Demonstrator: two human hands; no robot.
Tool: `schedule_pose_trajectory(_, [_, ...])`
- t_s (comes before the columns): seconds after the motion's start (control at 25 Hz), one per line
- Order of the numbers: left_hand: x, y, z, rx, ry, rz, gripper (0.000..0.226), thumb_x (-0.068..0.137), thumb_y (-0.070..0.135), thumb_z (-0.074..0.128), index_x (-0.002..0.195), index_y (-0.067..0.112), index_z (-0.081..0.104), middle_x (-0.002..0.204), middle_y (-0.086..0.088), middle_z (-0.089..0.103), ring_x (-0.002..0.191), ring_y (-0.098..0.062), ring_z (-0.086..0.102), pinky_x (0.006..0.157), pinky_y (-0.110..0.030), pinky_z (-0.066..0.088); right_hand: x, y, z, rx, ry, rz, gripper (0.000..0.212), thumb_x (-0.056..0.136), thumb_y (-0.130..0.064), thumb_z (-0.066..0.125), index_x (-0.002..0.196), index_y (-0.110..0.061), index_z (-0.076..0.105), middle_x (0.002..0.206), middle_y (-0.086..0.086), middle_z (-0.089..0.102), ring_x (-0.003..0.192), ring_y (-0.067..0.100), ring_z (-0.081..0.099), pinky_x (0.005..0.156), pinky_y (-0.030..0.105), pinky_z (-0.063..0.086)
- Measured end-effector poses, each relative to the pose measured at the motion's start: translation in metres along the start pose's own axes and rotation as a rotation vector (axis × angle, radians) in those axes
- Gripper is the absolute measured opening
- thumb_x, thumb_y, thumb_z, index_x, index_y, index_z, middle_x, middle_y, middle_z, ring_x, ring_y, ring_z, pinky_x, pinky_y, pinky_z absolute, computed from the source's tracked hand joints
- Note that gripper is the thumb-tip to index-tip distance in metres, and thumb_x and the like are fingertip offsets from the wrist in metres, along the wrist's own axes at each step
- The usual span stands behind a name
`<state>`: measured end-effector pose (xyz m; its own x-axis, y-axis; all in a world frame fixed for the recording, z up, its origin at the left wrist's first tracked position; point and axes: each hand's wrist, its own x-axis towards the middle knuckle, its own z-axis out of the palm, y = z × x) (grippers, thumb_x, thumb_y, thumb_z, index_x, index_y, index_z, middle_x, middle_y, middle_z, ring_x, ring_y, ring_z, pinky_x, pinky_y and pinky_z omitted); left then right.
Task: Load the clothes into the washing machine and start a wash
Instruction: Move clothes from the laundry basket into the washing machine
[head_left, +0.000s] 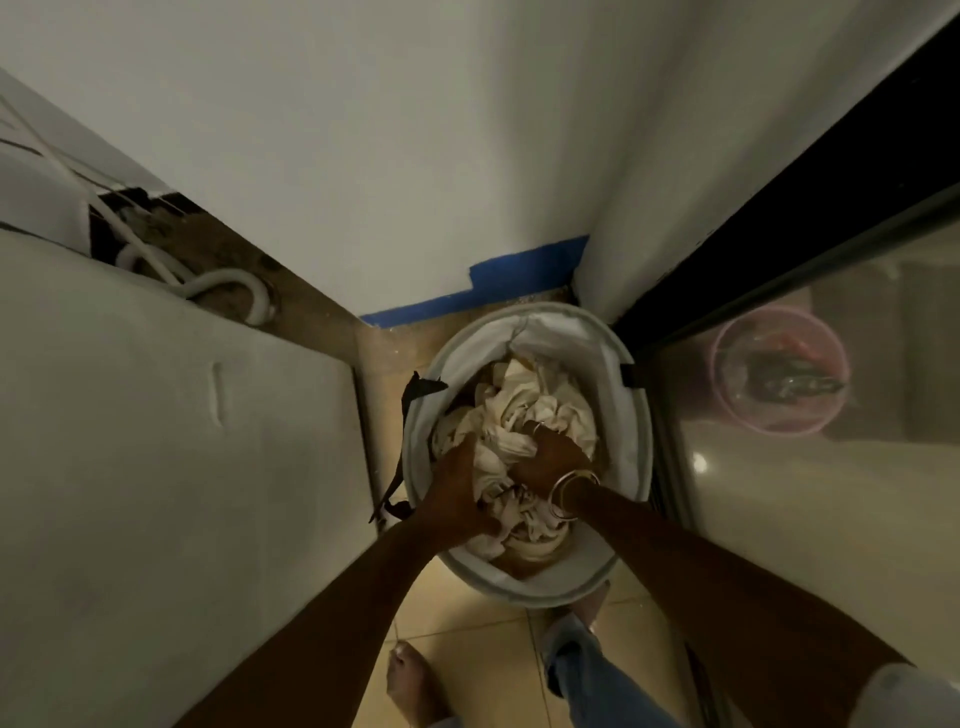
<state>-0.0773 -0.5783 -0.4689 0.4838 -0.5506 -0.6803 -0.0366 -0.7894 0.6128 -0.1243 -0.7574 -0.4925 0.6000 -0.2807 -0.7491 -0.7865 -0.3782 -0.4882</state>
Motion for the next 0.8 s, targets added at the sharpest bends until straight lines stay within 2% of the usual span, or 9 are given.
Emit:
schedule_pose_trajectory(0.08, [-0.016,0.016,-0.013,0.058,-0.005,0.045,0.149,0.049,0.067,0.081,0.154,0.026,-0.015,0.163,-0.002,-0.005,0.152,-0.024,-0.001,0.123,-0.051,0.011,-0.024,-0.019,-0.02,0.123,0.074,-0.018,0.066,0.063,-0.039,0.067,0.127,-0.033,0.057,0.126,0.0,0.063,0.119,0.024,0.057,0.102,0.035,0.045])
schedule_pose_trajectory(0.16, [-0.032,0.04,-0.026,0.06,0.061,0.093,0.155,0.043,0.077,0.077,0.155,0.026,-0.016,0.164,-0.001,-0.006,0.152,-0.022,-0.002,0.123,-0.051,0.01,-0.053,-0.044,-0.037,0.218,0.114,-0.093,0.058,0.066,-0.026,0.07,0.123,-0.024,0.061,0.121,0.001,0.064,0.116,0.022,0.058,0.101,0.032,0.044])
schedule_pose_trajectory(0.24, [-0.048,0.065,-0.035,0.008,0.185,0.124,0.157,0.039,0.08,0.079,0.156,0.024,-0.009,0.164,0.002,0.004,0.152,-0.017,0.005,0.123,-0.049,0.013,-0.078,-0.068,-0.048,0.332,0.132,-0.156,0.059,0.065,-0.017,0.074,0.122,-0.017,0.062,0.118,0.003,0.065,0.112,0.02,0.058,0.1,0.032,0.044])
schedule_pose_trajectory(0.32, [-0.062,0.085,-0.048,-0.05,0.303,0.159,0.158,0.036,0.078,0.084,0.156,0.029,-0.006,0.163,0.005,0.014,0.151,-0.013,0.015,0.122,-0.046,0.021,-0.102,-0.089,-0.059,0.445,0.152,-0.194,0.059,0.06,-0.015,0.073,0.119,-0.018,0.063,0.113,0.002,0.067,0.108,0.019,0.06,0.098,0.037,0.048])
schedule_pose_trajectory(0.4, [-0.068,0.097,-0.062,-0.085,0.336,0.169,0.156,0.035,0.076,0.086,0.155,0.036,-0.006,0.162,0.009,0.019,0.148,-0.01,0.022,0.119,-0.038,0.026,-0.125,-0.108,-0.069,0.541,0.167,-0.233,0.053,0.059,-0.012,0.071,0.111,-0.02,0.064,0.103,-0.002,0.069,0.102,0.022,0.064,0.09,0.037,0.053])
schedule_pose_trajectory(0.52, [-0.08,0.115,-0.088,-0.089,0.306,0.215,0.142,0.045,0.082,0.078,0.155,0.033,0.005,0.159,0.008,0.026,0.147,-0.011,0.027,0.121,-0.037,0.024,-0.16,-0.138,-0.087,0.627,0.206,-0.309,0.05,0.07,0.007,0.069,0.112,-0.019,0.062,0.097,-0.008,0.065,0.093,0.011,0.061,0.081,0.02,0.05])
schedule_pose_trajectory(0.6, [-0.096,0.132,-0.103,-0.123,0.302,0.252,0.127,0.056,0.07,0.08,0.155,0.023,0.015,0.153,0.004,0.036,0.14,-0.012,0.036,0.118,-0.031,0.027,-0.179,-0.154,-0.098,0.638,0.233,-0.366,0.046,0.064,0.007,0.071,0.104,-0.015,0.065,0.093,-0.002,0.068,0.091,0.015,0.063,0.079,0.028,0.055])
schedule_pose_trajectory(0.68, [-0.117,0.148,-0.118,-0.142,0.359,0.285,0.101,0.066,0.055,0.081,0.15,0.024,0.033,0.134,0.015,0.05,0.121,-0.002,0.048,0.101,-0.013,0.036,-0.195,-0.163,-0.103,0.625,0.264,-0.444,0.041,0.054,-0.004,0.072,0.095,-0.011,0.067,0.089,0.008,0.07,0.09,0.024,0.066,0.077,0.043,0.058])
schedule_pose_trajectory(0.8, [-0.146,0.161,-0.139,-0.168,0.508,0.331,0.065,0.071,0.046,0.084,0.128,0.029,0.056,0.109,0.019,0.065,0.1,0.0,0.064,0.081,-0.008,0.045,-0.23,-0.175,-0.106,0.517,0.4,-0.601,0.038,0.072,-0.023,0.073,0.108,-0.016,0.063,0.1,0.0,0.068,0.095,0.015,0.065,0.085,0.039,0.055])
